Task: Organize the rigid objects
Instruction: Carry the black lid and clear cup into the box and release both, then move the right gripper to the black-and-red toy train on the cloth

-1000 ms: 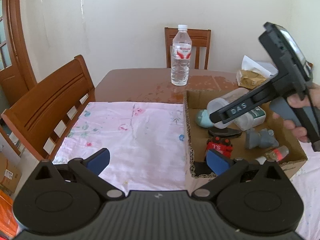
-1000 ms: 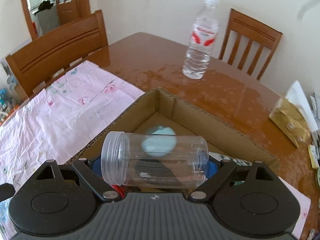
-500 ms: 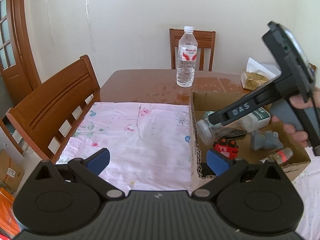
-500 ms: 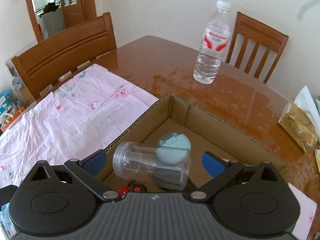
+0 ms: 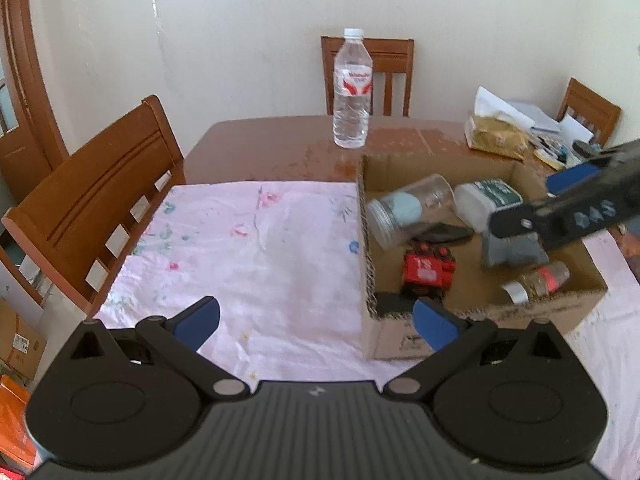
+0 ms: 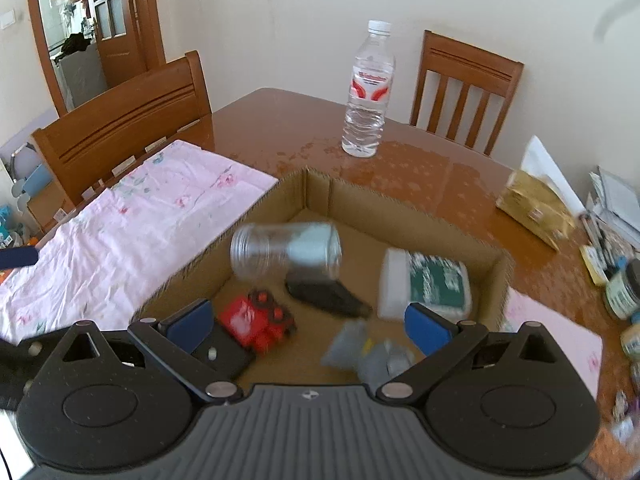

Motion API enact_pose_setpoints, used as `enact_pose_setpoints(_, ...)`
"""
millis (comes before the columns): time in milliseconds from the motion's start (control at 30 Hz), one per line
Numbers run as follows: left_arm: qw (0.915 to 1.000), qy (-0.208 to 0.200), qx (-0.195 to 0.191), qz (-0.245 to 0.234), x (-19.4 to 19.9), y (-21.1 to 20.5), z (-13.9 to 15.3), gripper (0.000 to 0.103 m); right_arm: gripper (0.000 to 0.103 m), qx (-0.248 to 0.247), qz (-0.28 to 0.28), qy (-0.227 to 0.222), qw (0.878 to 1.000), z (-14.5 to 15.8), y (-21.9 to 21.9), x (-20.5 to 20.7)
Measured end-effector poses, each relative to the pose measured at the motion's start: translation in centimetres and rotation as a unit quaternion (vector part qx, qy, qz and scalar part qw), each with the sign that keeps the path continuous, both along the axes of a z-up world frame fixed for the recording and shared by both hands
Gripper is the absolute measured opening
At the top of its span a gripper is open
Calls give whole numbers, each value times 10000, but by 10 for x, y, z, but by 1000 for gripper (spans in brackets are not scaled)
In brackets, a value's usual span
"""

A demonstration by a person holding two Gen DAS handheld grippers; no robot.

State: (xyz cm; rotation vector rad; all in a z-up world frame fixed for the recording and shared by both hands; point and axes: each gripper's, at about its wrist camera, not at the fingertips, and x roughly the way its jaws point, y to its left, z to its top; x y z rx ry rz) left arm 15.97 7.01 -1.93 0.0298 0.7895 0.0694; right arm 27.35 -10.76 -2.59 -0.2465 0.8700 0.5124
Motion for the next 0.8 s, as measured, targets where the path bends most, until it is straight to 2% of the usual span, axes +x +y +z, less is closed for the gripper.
enact_pose_setpoints(167,9999,104,-4,-53,-7,-6,-5,102,103,-109,-171,4,9998,-6,-19,-34)
enact_pose_setpoints(400,9996,234,-7,-166,-12,-10,-10,102,103,-332,-268,297,9986,-26,-37,-75)
enact_pose_setpoints(567,9994,272,-65,-187,-14,-8,-13,102,103,-608,-424,769,9943,-60,-43,-85)
enact_pose_setpoints(800,9992,301,-93,-244,-16,-3,-15,102,103,-507,-424,1149,9912,-85,-34,-92)
